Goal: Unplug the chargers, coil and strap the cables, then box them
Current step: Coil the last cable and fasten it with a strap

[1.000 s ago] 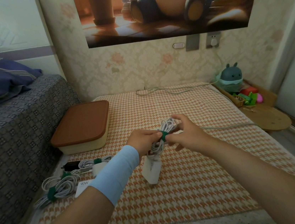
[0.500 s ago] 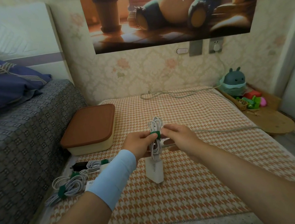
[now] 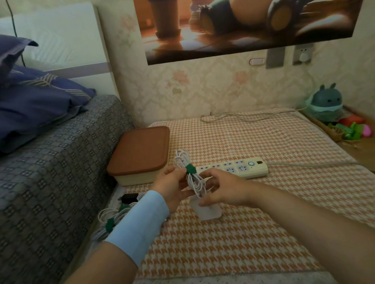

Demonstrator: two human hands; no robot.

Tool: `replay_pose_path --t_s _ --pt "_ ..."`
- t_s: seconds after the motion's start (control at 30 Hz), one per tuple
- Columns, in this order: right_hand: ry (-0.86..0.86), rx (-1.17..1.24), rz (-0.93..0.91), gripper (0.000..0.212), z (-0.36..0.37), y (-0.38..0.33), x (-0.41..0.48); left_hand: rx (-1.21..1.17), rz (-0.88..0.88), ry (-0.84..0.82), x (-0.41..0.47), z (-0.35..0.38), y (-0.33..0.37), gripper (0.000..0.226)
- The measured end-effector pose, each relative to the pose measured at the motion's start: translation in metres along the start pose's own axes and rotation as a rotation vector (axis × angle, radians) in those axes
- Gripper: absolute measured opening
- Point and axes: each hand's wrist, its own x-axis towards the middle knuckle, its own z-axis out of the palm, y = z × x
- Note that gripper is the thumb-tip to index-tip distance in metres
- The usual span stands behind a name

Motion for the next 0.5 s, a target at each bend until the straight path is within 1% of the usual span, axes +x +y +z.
replay_pose_path --t_s 0.07,0.13,0.2,0.23,0.3,0.33,0.4,0.43,0.47,0.5 --pt "0.007 -0.042 -0.016 0.066 0.01 -0.001 0.006 -0.022 0.009 0.005 -0.001 -0.01 0.004 0.037" --pt "-0.02 -0.028 -0.039 0.052 0.018 -0.006 0.01 0.021 0.037 0.013 -0.006 -0.019 0.008 0.038" --pt "-0.066 -0.022 -0.012 0.037 0.024 -0.015 0.01 0.142 0.048 0.02 -0.008 -0.031 0.012 0.041" --pt "-0.092 -0.033 0.02 0.034 0.026 -0.019 0.011 0.208 0.036 0.039 -0.006 -0.04 0.013 0.04" --pt "-0.133 -0.056 0.101 0.035 0.03 -0.021 0.013 0.329 -0.032 0.085 -0.008 -0.056 0.014 0.04" --pt "-0.138 -0.07 0.144 0.036 0.032 -0.019 0.014 0.45 -0.059 0.089 -0.007 -0.064 0.013 0.039" --pt "-0.128 -0.083 0.238 0.036 0.036 -0.015 0.017 0.708 -0.033 0.081 -0.008 -0.075 0.006 0.032" --pt "-0.114 -0.075 0.292 0.035 0.038 -0.013 0.019 0.762 0.007 0.088 -0.007 -0.078 0.001 0.032" --pt "-0.09 -0.057 0.344 0.03 0.041 -0.011 0.021 0.771 0.039 0.082 -0.006 -0.079 -0.004 0.037" --pt "-0.068 -0.014 0.389 0.021 0.043 -0.009 0.022 0.764 0.056 0.072 -0.004 -0.079 -0.008 0.049"
